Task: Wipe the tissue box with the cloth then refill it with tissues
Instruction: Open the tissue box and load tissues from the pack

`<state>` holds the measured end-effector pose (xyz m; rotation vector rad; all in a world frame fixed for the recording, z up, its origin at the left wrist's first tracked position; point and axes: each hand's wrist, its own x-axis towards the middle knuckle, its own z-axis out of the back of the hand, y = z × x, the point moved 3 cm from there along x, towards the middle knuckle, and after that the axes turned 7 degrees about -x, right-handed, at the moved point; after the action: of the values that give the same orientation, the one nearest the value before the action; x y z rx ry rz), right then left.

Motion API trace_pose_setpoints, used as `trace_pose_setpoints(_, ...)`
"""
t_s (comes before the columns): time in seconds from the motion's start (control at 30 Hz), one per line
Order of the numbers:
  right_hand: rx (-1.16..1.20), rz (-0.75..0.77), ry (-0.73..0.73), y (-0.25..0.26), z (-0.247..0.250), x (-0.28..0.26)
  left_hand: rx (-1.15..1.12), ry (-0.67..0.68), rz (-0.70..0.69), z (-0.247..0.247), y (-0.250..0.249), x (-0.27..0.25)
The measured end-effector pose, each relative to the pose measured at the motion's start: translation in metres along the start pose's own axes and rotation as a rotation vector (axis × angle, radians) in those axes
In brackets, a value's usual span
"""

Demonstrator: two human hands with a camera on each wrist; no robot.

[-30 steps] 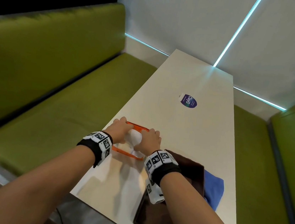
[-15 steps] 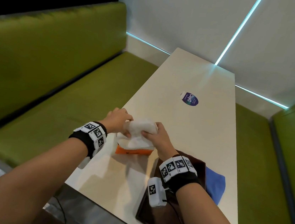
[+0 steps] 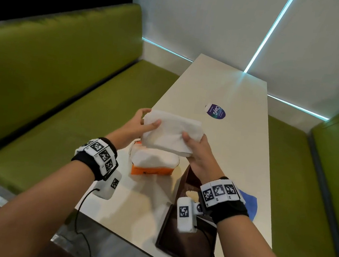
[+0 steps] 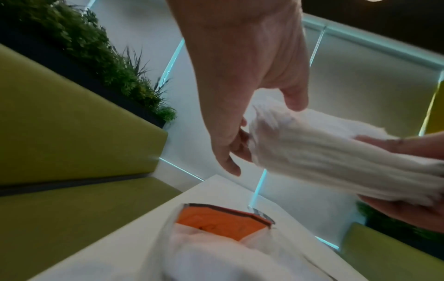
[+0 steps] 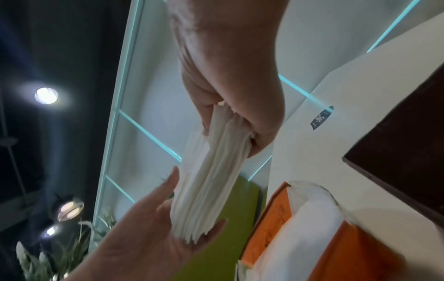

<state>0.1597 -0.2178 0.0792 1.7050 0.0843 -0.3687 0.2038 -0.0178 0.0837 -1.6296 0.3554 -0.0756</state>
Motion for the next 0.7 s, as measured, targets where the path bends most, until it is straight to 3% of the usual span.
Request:
trace_pose_setpoints(0.17, 0.001, -0.025, 0.101, 0.013, 0.016, -0.027, -0.074, 0.046, 0.051, -0.046, -0.002, -0.013)
trace_pose_setpoints(0.33, -0.199, -0.041, -0.01, 0.021, 0.074, -0.051, 0.037, 0.026, 0.042, -0.088, 0.001, -0.027)
trace_pose_setpoints(0.53, -0.738, -0.156, -0.262, 0.007, 0.136, -0.068, 0.31, 0.049, -0.005, -0.152, 0.021, -0.046)
trace_pose_setpoints(0.7, -1.083, -0.277, -0.236, -0.015, 0.14, -0.078, 0.597, 0.191, 0.113, -0.182, 0.051, -0.044)
